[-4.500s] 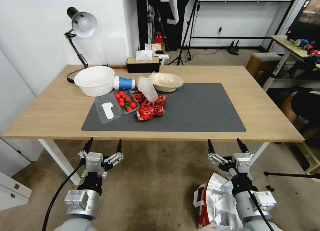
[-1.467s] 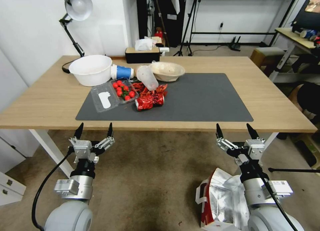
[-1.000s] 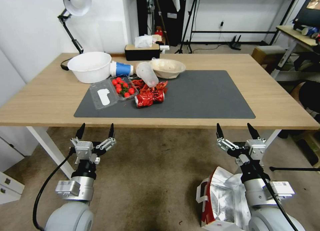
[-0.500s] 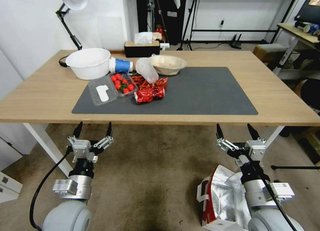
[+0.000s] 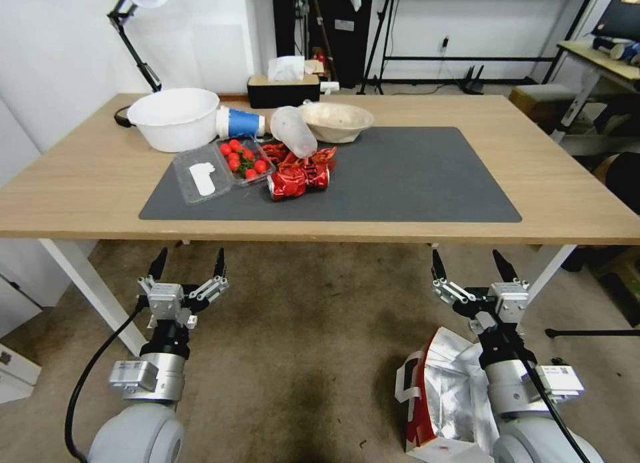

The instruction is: Pick up the food delivery bag from the floor and place it on the table.

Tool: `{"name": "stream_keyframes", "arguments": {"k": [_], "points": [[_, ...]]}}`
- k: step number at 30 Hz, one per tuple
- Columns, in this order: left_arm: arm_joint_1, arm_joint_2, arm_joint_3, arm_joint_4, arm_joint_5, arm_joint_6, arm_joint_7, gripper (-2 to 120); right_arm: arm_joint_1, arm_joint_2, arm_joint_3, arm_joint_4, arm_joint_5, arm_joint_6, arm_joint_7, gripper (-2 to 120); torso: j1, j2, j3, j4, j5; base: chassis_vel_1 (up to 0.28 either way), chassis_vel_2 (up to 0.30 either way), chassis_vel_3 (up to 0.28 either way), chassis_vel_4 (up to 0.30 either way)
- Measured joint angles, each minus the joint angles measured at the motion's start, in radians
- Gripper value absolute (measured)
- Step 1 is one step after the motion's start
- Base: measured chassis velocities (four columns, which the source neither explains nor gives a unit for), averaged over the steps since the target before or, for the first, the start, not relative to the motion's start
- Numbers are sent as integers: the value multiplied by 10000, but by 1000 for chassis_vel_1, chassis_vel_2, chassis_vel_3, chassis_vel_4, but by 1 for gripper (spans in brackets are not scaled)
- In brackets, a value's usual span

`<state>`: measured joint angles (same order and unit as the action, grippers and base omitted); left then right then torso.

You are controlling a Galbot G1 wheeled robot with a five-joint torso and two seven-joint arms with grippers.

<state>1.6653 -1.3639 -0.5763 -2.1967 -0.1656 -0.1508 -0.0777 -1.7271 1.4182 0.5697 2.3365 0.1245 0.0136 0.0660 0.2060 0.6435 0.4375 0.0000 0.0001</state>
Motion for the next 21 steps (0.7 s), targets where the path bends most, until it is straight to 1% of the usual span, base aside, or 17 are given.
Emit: {"name": "stream_keyframes", "arguments": {"k": [4,6,8,15,21], "points": [[1,3,3,9,3,0,0,99,8,17,0,-20,0,5,-9,100,-47,-117,-66,0,-1,0,0,0,0],[13,9,0,5,9,-1,-4,99,0,26,-4,-39,-4,25,-20,100,-102,-240,-137,0,-1,0,0,0,0],[17,9,0,3,10,-1,-4,99,-3,23,-6,-42,-5,29,-20,100,-106,-250,-143,0,-1,0,0,0,0],[119,-40,34,-86,91,7,-6,99,-72,-56,-2,-56,-7,58,-17,100,-250,-649,-396,0,-1,0,0,0,0],[156,-48,15,-112,114,6,-4,99,-72,-57,88,-16,41,96,-17,100,-343,-887,-540,0,-1,0,0,0,0]]}}
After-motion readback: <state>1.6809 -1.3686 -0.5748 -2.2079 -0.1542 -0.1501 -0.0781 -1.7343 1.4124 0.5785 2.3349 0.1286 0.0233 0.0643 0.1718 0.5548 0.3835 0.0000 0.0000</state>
